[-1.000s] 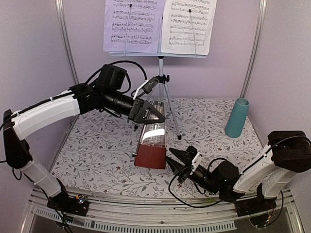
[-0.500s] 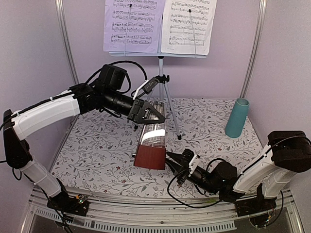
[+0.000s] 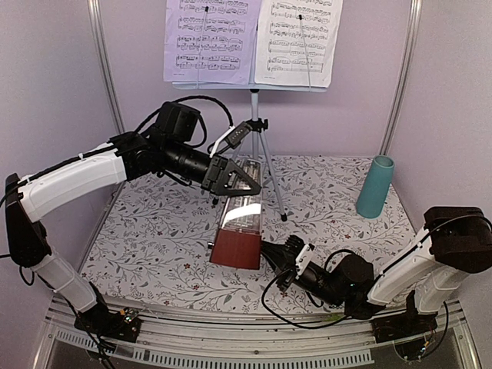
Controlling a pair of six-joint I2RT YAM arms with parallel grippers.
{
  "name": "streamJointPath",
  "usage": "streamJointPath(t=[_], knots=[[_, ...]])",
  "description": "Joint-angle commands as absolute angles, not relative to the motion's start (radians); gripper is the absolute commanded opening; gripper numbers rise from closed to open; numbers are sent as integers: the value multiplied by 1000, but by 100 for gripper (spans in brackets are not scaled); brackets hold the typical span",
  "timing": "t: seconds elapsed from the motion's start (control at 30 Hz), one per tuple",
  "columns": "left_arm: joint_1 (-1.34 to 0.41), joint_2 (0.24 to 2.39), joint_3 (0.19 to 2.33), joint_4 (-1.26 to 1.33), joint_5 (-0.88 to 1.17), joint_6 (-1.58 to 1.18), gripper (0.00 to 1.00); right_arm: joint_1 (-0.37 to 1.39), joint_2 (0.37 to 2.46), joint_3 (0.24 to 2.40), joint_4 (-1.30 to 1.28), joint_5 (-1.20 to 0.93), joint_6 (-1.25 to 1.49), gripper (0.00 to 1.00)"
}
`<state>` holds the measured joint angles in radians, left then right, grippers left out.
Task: Set up the instrument practice props
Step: Screw the knob on the metronome onto the metronome.
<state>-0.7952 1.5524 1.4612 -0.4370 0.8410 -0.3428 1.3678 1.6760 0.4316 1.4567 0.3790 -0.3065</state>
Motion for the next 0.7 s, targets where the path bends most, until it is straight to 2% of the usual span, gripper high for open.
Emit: streamJointPath(t=[0.0, 0.1, 0.4, 0.67], knots=[[-788, 1523, 1466, -354, 884, -350, 0, 1374, 1679, 451, 1448, 344, -304, 7], [-788, 1522, 1463, -356, 884, -343, 0, 1373, 1659, 449, 1416, 312, -296, 0], [-790, 1485, 1433, -320, 861, -227, 0, 1367, 1539, 457, 1212, 163, -232, 0], [-826, 1394, 1307, -173, 789, -43, 0, 1207, 1411, 561, 872, -211, 76, 0]])
